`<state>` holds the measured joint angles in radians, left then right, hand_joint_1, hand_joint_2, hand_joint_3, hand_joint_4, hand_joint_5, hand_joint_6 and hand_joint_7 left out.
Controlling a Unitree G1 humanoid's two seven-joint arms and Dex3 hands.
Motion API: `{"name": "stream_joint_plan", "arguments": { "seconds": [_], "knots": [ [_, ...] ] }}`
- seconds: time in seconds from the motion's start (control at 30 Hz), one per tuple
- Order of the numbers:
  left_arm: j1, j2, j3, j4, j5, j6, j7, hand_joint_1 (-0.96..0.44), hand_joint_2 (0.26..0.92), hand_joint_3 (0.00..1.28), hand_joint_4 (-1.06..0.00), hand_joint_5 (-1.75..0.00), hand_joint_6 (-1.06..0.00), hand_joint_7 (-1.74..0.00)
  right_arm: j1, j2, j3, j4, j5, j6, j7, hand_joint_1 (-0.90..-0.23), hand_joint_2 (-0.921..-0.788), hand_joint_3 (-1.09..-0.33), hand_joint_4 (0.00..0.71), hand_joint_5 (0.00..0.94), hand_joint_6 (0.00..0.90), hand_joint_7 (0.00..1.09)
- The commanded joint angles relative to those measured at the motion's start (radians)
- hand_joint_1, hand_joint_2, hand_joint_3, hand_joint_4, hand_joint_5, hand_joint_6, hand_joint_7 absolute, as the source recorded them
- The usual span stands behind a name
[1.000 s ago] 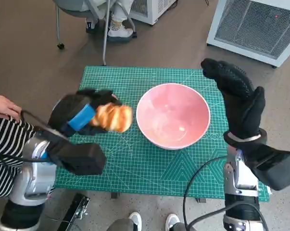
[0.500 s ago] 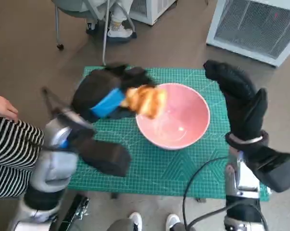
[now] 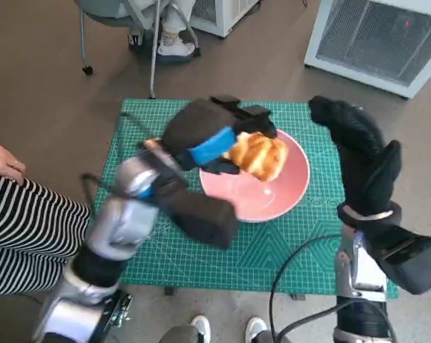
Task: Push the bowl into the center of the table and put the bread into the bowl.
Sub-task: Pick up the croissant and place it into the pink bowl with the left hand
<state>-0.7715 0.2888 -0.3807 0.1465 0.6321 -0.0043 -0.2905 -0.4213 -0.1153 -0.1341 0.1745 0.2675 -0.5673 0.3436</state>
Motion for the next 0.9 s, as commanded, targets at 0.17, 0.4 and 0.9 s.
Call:
{"name": "stream_joint_plan", "arguments": {
  "seconds": [0.17, 0.4, 0.9],
  "knots": [
    [-0.067, 0.041, -0.097, 0.099, 0.05, 0.008, -0.186, -0.43, 0.809, 0.01, -0.09, -0.08, -0.12, -0.06, 0.042, -0.001, -0.002, -0.02, -0.017, 0.008, -0.025, -0.673, -0.921, -0.671, 0.142, 0.0, 0.097, 0.37],
    [-0.074, 0.051, -0.081, 0.161, -0.006, -0.063, -0.217, -0.57, 0.807, 0.01, -0.01, 0.0, -0.08, -0.01, 0.046, 0.002, 0.0, -0.025, -0.017, 0.013, -0.037, -0.674, -0.921, -0.67, 0.136, 0.0, 0.089, 0.37],
    [-0.036, 0.215, 0.122, 0.181, -0.307, -0.216, -0.359, -0.37, 0.771, 0.0, 0.0, 0.0, -0.11, -0.02, 0.048, 0.009, 0.014, -0.028, -0.028, 0.014, -0.058, -0.692, -0.921, -0.668, 0.137, 0.001, 0.083, 0.38]
  ]
}}
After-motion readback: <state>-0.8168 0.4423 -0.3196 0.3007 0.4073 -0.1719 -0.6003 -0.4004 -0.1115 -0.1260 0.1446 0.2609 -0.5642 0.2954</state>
